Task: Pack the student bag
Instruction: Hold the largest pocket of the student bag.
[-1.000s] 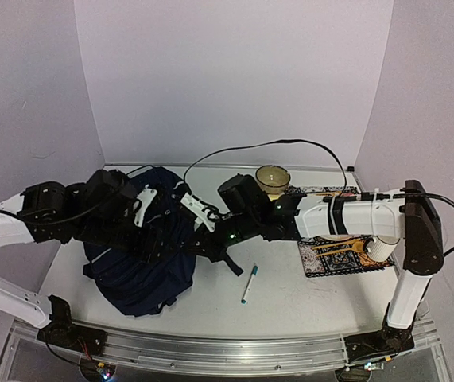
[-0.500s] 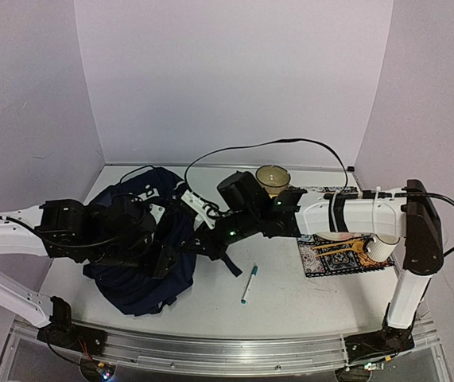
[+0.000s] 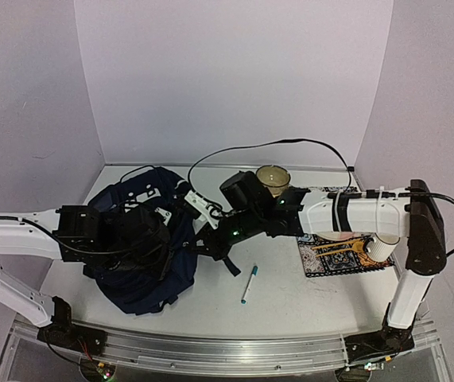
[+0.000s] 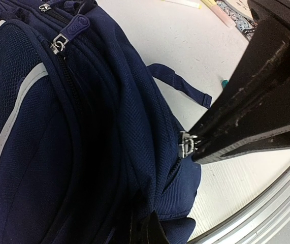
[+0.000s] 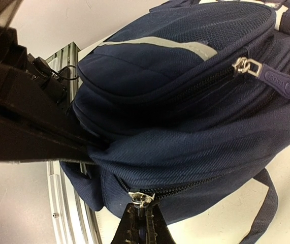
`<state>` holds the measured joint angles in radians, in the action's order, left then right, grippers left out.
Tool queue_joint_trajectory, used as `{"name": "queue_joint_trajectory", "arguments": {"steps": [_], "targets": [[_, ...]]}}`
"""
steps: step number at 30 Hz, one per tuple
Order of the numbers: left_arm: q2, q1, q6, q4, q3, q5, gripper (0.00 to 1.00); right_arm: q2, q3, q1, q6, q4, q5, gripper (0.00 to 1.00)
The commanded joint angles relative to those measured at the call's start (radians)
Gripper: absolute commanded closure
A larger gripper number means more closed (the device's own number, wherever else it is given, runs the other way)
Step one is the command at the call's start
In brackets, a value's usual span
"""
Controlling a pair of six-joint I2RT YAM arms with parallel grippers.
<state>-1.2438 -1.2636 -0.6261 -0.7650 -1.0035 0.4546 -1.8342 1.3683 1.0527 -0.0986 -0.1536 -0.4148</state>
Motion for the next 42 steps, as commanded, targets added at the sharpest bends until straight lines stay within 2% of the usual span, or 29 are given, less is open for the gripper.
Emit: {"name": "queue_joint_trajectory", "arguments": {"steps": [1, 7, 18, 21, 24, 28, 35, 42], "targets": [[0.042, 0.01, 0.028, -0.017, -0.02, 0.094, 1.0, 0.117, -0.017, 0.007, 0.006, -0.047, -0.047, 0.96], [0.084, 0.011, 0.055, -0.019, -0.063, 0.07, 1.0, 0.125, -0.062, 0.006, 0.018, -0.026, -0.023, 0.94], [0.088, 0.01, 0.068, -0.014, -0.11, 0.037, 1.0, 0.074, -0.05, 0.007, -0.017, -0.06, -0.07, 0.88], [0.088, 0.011, 0.071, -0.013, -0.117, 0.029, 1.0, 0.063, -0.064, 0.007, -0.023, -0.098, -0.071, 0.92], [0.099, 0.01, 0.071, -0.013, -0.116, 0.024, 1.0, 0.052, -0.065, 0.007, -0.024, -0.112, -0.069, 1.0], [0.135, 0.01, 0.074, -0.015, -0.101, 0.015, 1.0, 0.069, -0.084, 0.003, -0.003, -0.107, -0.017, 1.0], [0.199, 0.01, 0.101, -0.035, -0.071, -0.108, 1.0, 0.149, -0.117, -0.099, 0.039, -0.055, 0.093, 1.0], [0.257, 0.01, 0.127, -0.076, -0.087, -0.205, 1.0, 0.1, -0.058, -0.216, 0.09, 0.011, 0.134, 1.0]]}}
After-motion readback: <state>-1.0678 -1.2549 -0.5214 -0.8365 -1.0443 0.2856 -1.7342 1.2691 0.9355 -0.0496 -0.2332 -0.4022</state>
